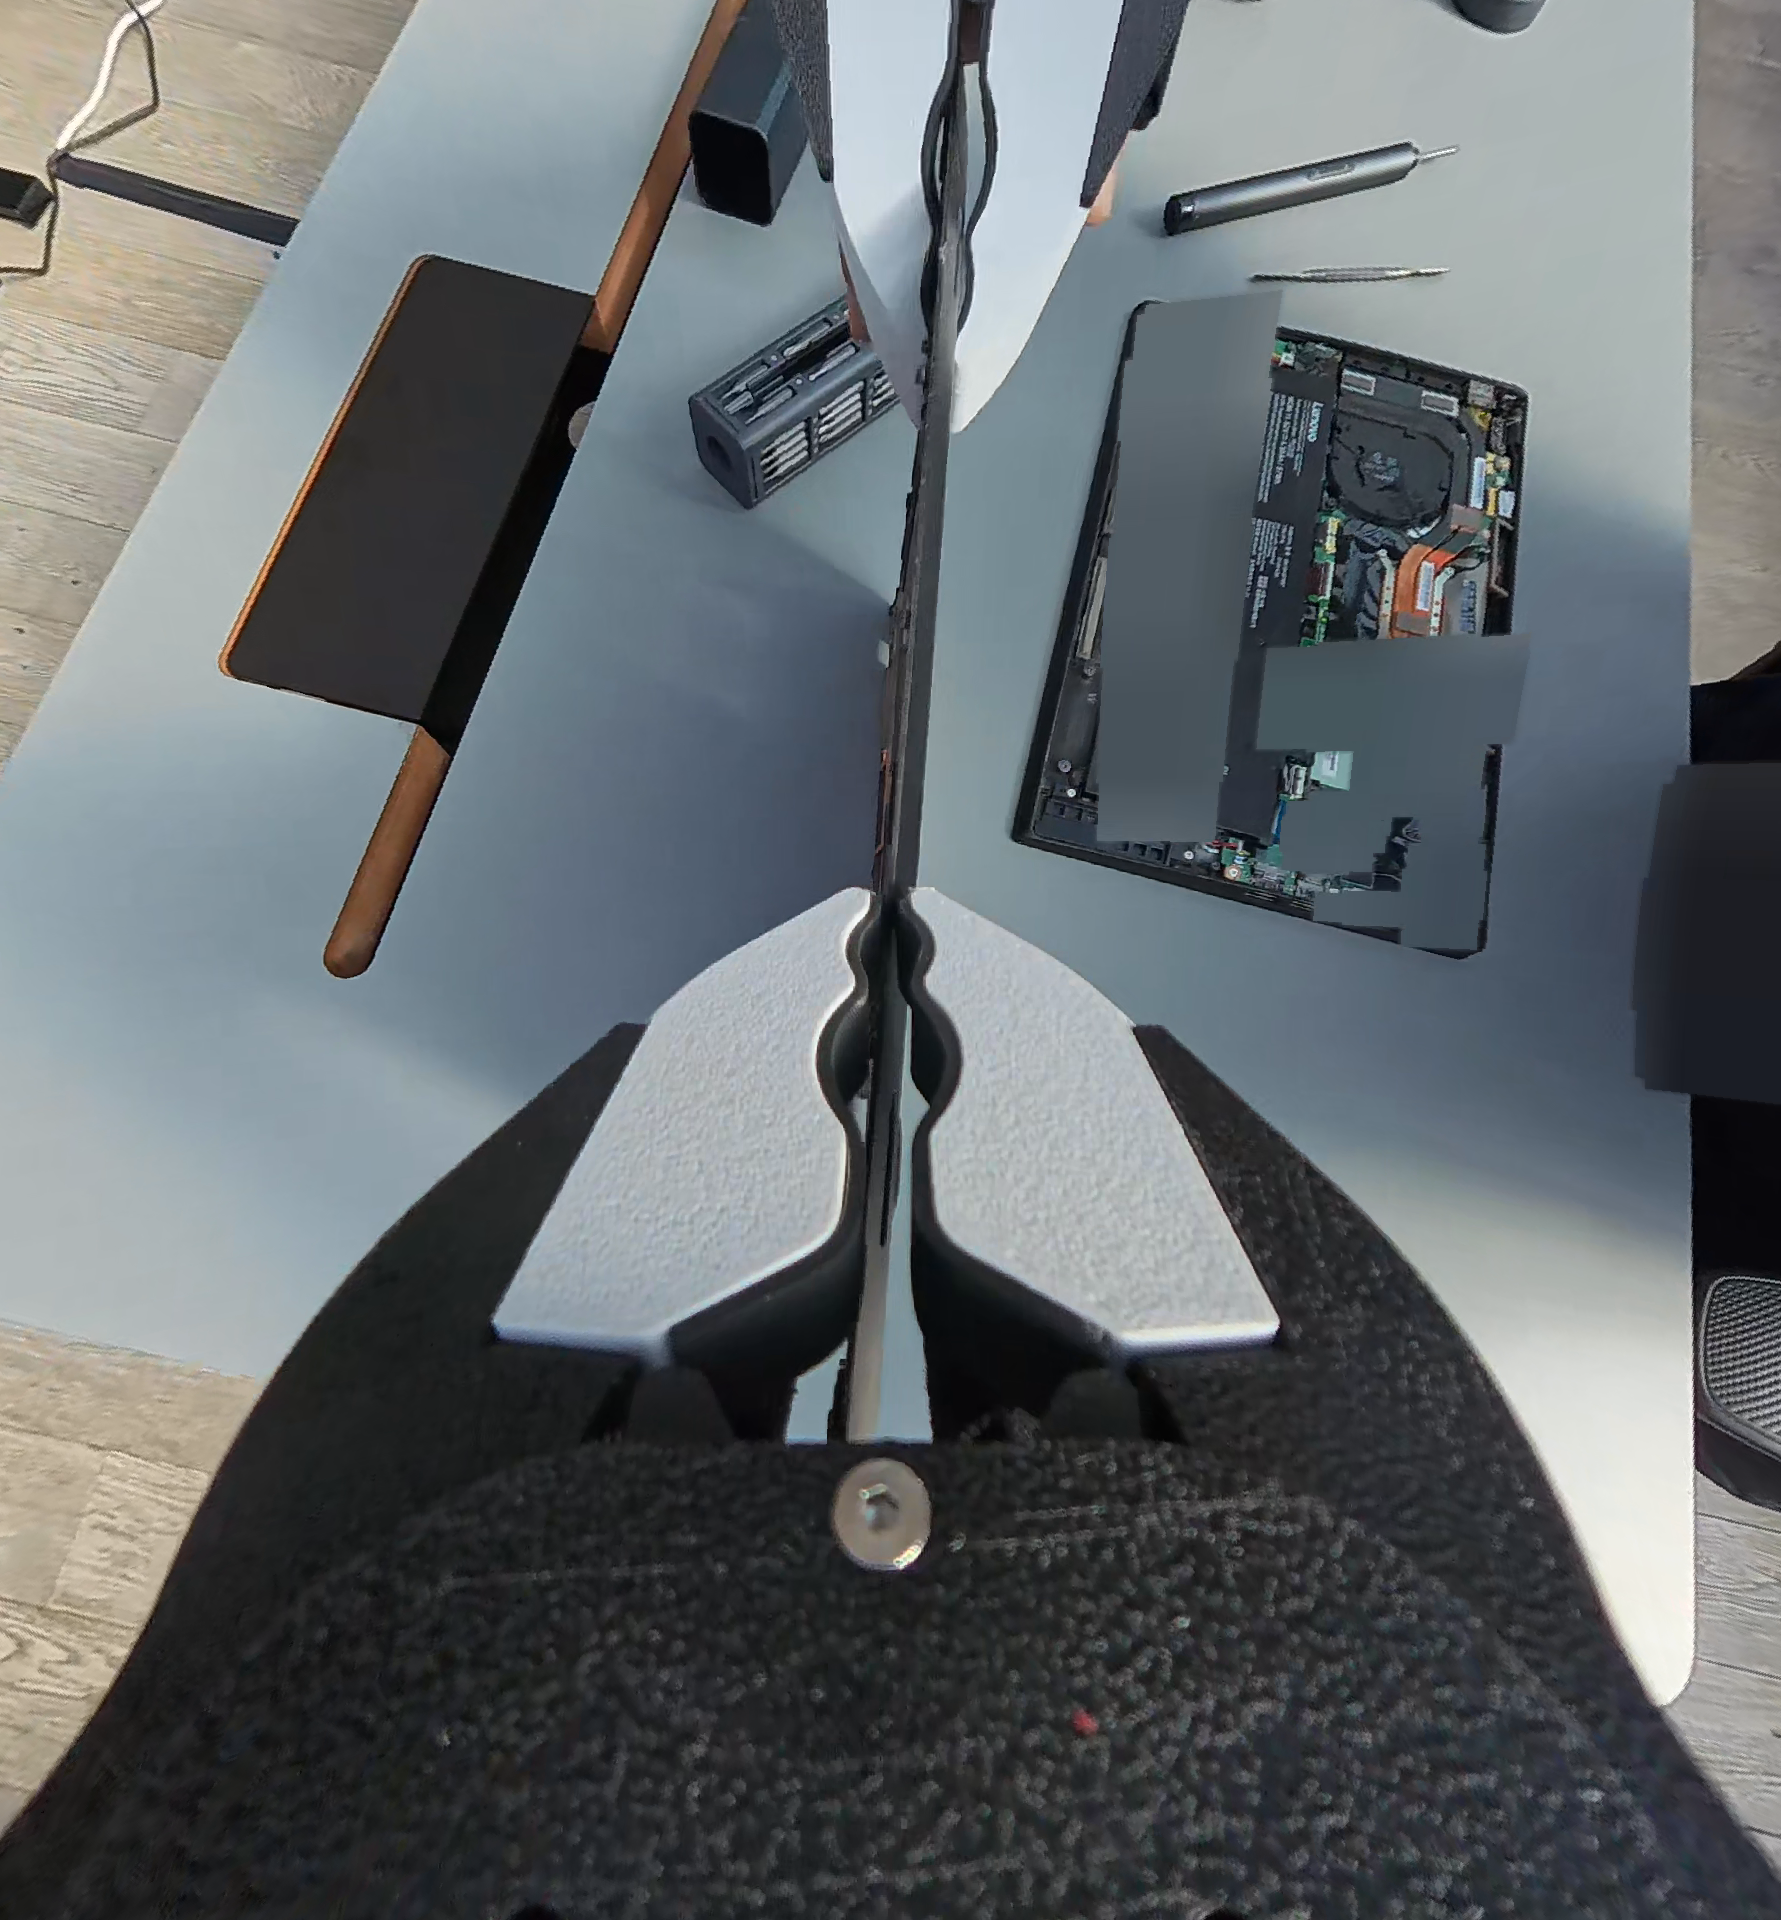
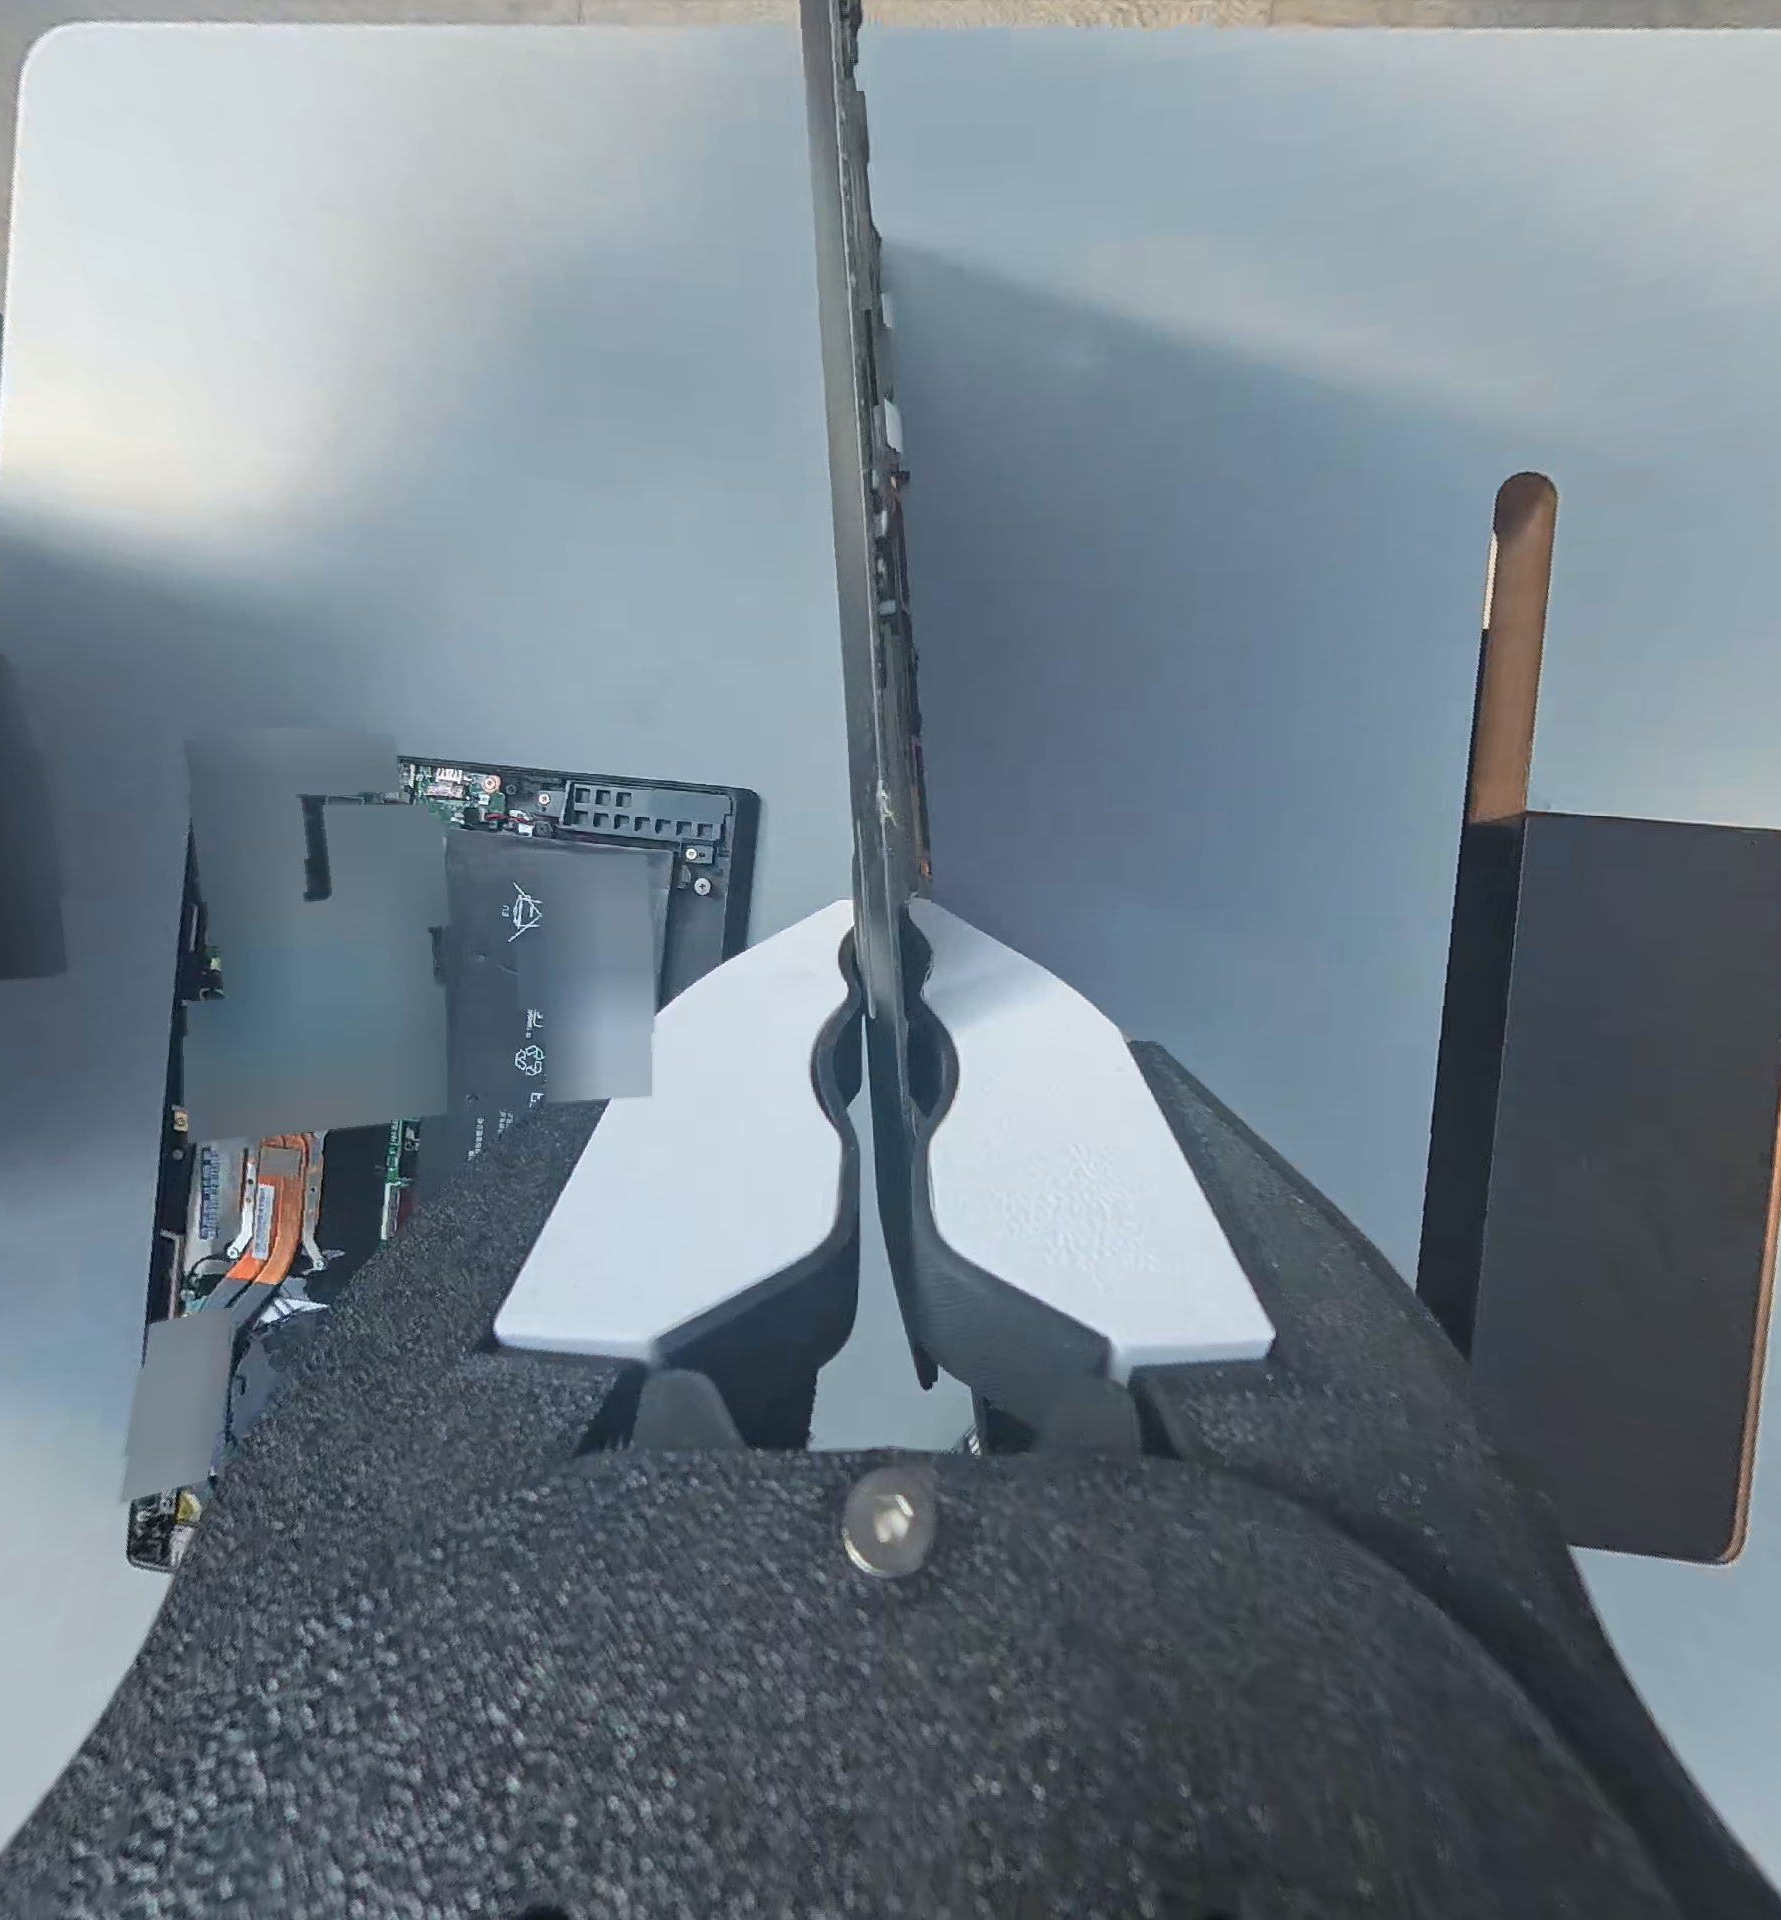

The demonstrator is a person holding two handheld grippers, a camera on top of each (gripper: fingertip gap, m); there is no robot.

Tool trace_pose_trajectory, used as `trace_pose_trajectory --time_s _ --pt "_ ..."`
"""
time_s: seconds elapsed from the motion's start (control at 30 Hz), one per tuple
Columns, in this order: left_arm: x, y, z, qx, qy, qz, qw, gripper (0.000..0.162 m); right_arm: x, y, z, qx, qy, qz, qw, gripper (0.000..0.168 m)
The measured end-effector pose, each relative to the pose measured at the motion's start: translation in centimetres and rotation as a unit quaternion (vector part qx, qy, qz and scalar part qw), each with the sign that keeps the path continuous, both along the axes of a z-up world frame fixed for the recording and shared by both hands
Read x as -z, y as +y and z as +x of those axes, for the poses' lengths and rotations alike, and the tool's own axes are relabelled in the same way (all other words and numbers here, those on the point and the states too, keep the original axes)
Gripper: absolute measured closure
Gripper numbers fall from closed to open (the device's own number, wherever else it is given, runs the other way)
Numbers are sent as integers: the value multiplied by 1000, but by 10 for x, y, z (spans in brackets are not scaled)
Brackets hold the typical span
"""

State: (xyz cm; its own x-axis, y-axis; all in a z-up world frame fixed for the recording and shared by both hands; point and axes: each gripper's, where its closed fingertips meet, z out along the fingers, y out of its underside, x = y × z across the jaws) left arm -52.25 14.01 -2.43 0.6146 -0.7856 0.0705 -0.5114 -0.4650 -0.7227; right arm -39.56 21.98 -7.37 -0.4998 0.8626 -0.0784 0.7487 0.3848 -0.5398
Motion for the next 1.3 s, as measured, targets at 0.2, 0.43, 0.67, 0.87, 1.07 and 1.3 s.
trace_pose_trajectory --time_s 0.2,0.43,0.67,0.87,1.07,1.3 --pt "-3 -15 -10 -14 -3 25 1000 140 0 -3 1 -7 10 9 1000 167" --pt "11 -26 -55 -94 -20 32 995 93 0 -3 1 -7 14 7 1000 167" --pt "39 -25 -63 -120 -94 21 988 104 0 -4 2 -8 15 10 1000 167" --pt "46 -22 -51 -96 -146 39 984 149 0 -5 2 -6 20 8 1000 167" --pt "43 -30 -43 -70 -161 45 983 154 -1 -7 6 -13 24 6 1000 167" --pt "18 -45 -20 -57 -152 49 985 156 -20 -17 25 -24 47 11 999 167"
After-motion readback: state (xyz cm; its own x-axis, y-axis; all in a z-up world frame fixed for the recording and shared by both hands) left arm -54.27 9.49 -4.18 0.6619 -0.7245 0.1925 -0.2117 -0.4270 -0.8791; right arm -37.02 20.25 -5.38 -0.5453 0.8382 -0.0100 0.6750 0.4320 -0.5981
